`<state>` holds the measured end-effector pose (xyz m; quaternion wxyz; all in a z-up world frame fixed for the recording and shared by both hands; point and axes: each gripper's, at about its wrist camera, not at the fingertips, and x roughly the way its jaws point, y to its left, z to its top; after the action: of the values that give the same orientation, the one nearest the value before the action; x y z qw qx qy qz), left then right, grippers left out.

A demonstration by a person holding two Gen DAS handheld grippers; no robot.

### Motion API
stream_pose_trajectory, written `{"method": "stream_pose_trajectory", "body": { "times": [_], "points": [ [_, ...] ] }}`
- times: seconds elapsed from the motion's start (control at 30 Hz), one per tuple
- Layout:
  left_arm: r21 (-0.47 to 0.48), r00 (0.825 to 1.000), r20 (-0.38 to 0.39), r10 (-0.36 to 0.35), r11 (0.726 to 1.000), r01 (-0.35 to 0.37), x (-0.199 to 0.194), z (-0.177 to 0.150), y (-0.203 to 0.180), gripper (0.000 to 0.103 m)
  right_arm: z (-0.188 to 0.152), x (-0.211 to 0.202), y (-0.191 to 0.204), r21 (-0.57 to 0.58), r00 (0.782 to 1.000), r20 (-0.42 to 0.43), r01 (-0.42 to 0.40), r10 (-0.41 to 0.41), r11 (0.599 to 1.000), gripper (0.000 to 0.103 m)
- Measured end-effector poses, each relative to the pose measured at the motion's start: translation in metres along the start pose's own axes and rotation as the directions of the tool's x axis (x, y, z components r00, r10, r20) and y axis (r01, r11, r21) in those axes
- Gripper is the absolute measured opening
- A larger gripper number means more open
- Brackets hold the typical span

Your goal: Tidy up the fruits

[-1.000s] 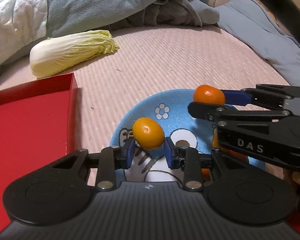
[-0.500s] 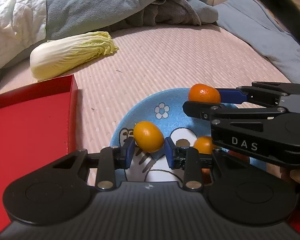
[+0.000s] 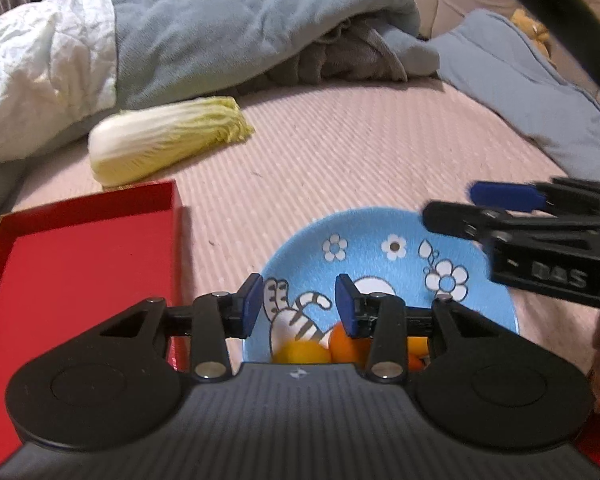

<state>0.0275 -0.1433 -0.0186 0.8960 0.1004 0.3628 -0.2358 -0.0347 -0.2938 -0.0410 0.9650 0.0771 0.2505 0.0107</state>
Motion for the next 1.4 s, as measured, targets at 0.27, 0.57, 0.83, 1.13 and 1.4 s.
{"method": "stream_pose_trajectory", "body": {
  "times": [0.27,0.57,0.83,1.13,1.4],
  "points": [
    [-0.039,0.991,0.099,0.094,0.995,-0.09,-0.046,0.004,0.005,0.086,0.0,-0.061,-0.004,0.049,0.999,0.034,0.023,-0.024,0.999,0.089],
    [-0.06,0.984,0.136,0.117,0.992,-0.109,-0.103,-0.019,-0.009,0.103,-0.026,-0.116,0.011,-0.013,0.998,-0.034,0.045,-0.045,0.999,0.089],
    [-0.034,0.989,0.086,0.118,0.993,-0.116,-0.138,-0.059,-0.036,0.103,-0.054,-0.143,0.016,-0.041,0.989,-0.141,0.044,-0.049,0.998,0.089],
    [-0.084,0.988,0.013,0.152,0.985,-0.151,-0.152,-0.096,-0.053,0.103,-0.072,-0.157,0.018,-0.089,0.979,-0.199,0.011,-0.029,0.996,0.089],
    [-0.119,0.991,-0.007,0.132,0.984,-0.131,-0.15,-0.109,-0.061,0.103,-0.088,-0.144,0.023,-0.108,0.966,-0.26,-0.03,0.001,0.994,0.089]
  ]
}}
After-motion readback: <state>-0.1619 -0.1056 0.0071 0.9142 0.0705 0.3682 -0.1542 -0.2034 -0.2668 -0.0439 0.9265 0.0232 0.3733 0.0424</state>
